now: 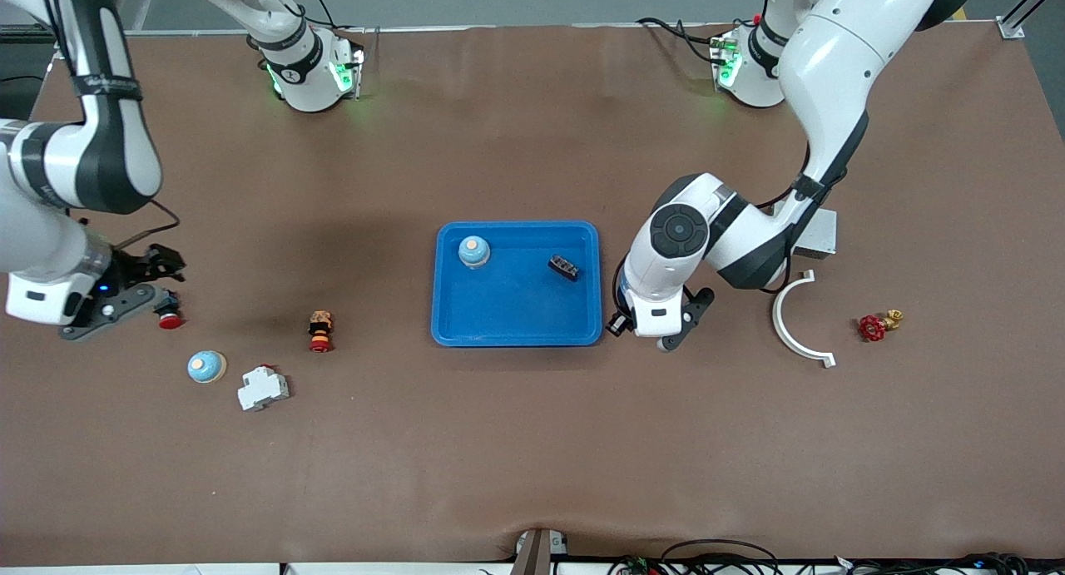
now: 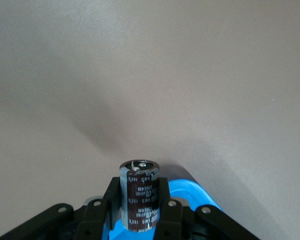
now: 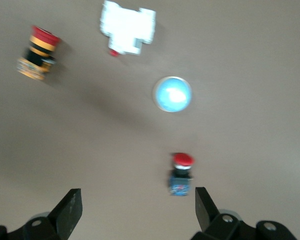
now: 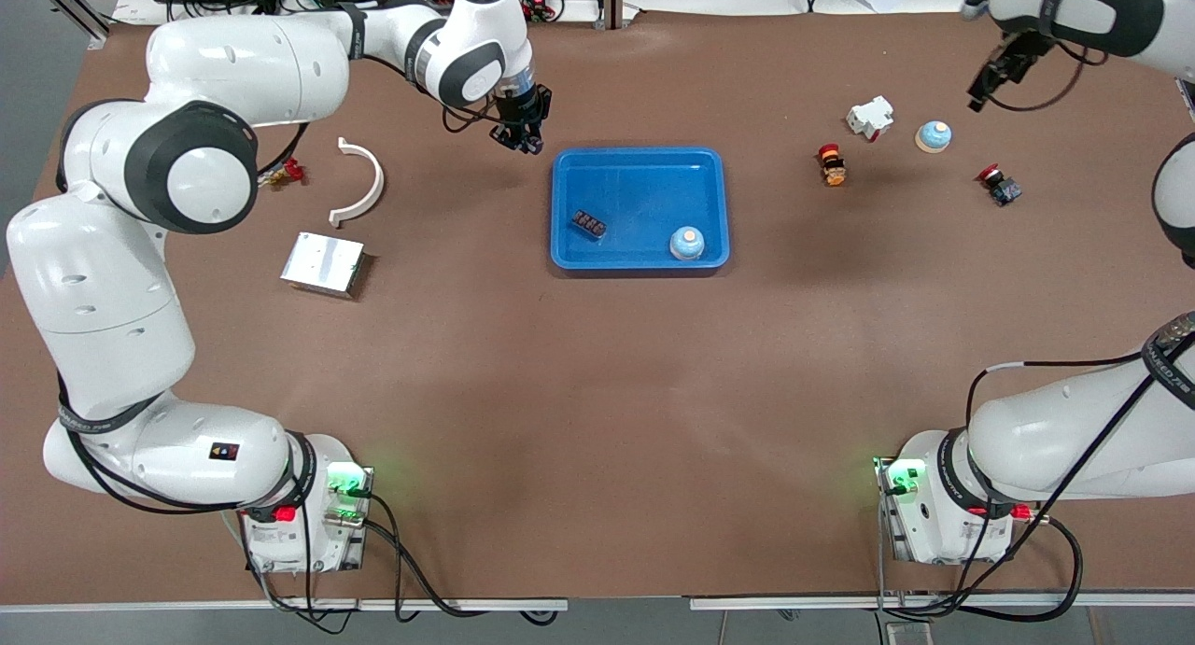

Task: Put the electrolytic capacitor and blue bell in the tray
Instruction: 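Reach the right gripper to the other bell while the left gripper carries the capacitor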

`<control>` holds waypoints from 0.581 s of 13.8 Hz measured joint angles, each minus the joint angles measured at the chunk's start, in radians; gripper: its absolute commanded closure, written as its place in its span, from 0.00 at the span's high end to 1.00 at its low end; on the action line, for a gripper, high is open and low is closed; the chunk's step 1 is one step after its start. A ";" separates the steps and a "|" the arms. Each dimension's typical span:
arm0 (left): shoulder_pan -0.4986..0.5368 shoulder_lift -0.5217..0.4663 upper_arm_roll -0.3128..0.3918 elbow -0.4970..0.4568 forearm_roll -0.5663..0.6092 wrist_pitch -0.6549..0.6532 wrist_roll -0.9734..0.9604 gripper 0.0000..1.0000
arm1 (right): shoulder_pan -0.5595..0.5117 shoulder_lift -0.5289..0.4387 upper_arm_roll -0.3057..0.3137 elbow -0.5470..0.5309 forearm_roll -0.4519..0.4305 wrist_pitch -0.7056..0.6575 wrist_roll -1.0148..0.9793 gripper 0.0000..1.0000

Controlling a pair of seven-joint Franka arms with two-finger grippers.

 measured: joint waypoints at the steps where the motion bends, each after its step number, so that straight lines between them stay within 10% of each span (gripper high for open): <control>1: 0.002 0.000 0.001 0.001 0.000 0.000 0.000 0.00 | -0.029 0.013 0.000 -0.030 0.000 0.071 -0.043 1.00; 8: 0.008 -0.004 0.002 0.005 0.000 -0.004 -0.008 0.00 | -0.046 0.179 0.026 -0.049 0.040 0.248 -0.080 1.00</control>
